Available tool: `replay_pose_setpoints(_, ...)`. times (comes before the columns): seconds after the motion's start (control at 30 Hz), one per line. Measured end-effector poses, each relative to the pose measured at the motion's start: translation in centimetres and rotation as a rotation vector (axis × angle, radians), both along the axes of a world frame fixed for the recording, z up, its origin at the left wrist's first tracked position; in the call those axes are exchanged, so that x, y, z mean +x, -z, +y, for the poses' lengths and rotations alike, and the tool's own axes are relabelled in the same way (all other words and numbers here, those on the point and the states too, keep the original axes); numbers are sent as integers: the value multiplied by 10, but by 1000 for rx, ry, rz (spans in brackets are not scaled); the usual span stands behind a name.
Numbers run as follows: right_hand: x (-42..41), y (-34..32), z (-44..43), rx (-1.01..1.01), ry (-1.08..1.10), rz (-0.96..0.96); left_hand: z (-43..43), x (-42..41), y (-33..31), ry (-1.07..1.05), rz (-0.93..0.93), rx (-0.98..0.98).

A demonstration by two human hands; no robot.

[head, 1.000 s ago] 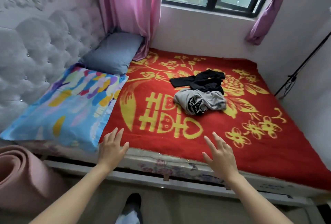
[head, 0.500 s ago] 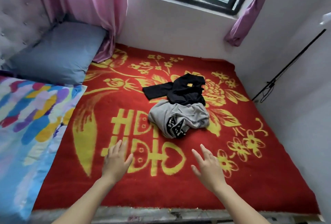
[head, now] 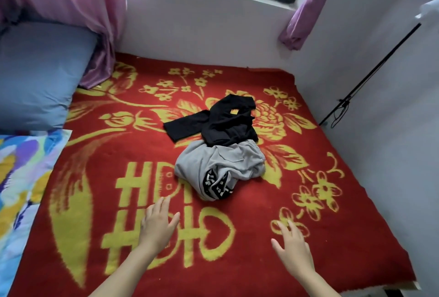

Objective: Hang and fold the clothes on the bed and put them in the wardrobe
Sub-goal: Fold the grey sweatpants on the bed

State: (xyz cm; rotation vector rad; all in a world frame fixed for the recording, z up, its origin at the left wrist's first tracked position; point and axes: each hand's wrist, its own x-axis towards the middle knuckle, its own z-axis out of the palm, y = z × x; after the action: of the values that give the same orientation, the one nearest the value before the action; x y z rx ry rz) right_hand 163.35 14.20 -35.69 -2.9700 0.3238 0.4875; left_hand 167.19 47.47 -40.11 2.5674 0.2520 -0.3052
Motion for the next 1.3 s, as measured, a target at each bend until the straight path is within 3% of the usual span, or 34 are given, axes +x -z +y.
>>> replay_pose_setpoints(0.27,86,16,-26,97,85,36,-38,57,-18,-69,-22,-5)
replay_pose_setpoints(0.67,189,87,-99,332,228,176,-124,96,14,-219,99,12)
replay_pose_setpoints(1.03,291,146,-109,457,264,190,-121,119,34,-386,163,45)
replay_pose_setpoints(1.3,373,196,-112,716,437,113,-114,127,63,-452,218,39)
